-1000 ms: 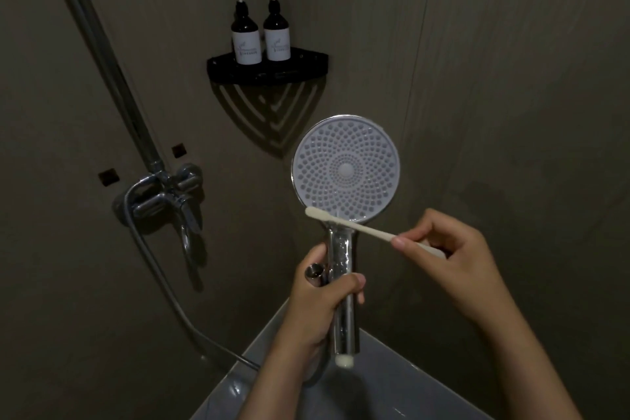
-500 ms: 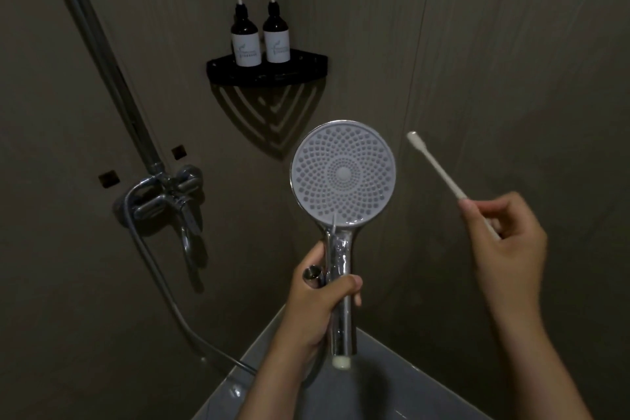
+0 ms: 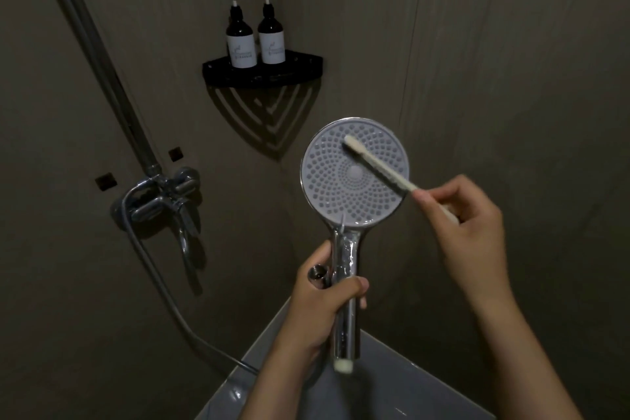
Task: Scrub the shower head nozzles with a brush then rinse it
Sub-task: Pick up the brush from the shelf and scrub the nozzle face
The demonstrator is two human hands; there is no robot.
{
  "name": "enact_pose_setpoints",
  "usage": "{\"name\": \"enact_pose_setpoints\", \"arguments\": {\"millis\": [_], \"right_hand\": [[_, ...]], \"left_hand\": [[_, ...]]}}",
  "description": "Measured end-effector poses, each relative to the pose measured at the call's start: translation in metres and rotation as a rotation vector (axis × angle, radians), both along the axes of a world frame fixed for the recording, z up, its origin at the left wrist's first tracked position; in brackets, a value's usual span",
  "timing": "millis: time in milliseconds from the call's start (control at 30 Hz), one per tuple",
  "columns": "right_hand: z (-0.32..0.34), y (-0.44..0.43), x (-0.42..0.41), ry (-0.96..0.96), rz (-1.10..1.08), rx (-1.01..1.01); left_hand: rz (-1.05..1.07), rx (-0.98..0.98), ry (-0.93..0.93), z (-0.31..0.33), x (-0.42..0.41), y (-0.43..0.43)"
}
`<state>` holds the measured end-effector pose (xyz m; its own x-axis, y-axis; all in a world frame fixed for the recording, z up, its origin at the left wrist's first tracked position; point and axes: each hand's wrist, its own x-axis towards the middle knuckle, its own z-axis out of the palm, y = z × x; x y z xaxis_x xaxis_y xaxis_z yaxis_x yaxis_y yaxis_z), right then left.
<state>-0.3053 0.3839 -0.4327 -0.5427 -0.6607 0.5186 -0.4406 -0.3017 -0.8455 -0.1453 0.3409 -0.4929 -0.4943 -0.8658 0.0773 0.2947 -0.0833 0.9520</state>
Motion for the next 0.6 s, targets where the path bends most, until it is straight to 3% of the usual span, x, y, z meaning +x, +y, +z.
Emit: {"name": "enact_pose_setpoints", "arguments": {"millis": [167,333,400,600], "right_hand": [[0.002,0.005,-0.009,-0.078,-0.158,-0.074],[0.01,0.006,0.009,0.078,0.205,0.097],[0.01,0.001,0.017,0.094,0.251,0.141],[0.01,-0.007,0.008,0.026,0.043,0.036]], "left_hand": [[-0.001,0.009,-0.01,-0.001,0.007,0.0],[0.036,-0.012,-0.072,-0.003,0.007,-0.001],[0.018,-0.019,-0.079,-0.003,0.006,0.001],[-0.011,-0.009,-0.056,-0.001,0.01,0.002]]}}
